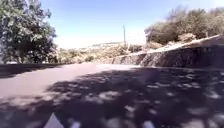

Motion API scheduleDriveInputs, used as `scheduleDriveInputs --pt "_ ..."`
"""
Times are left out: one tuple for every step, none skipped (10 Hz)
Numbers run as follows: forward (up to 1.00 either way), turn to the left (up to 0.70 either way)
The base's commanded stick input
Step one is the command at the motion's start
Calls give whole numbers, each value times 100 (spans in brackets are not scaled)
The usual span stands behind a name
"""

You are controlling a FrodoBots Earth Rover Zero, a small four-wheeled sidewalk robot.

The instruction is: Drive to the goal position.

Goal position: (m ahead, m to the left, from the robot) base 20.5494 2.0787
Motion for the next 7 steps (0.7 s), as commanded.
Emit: scheduleDriveInputs --pt "70 0" --pt "70 0" --pt "70 0" --pt "70 0" --pt "70 0" --pt "70 0" --pt "70 0"
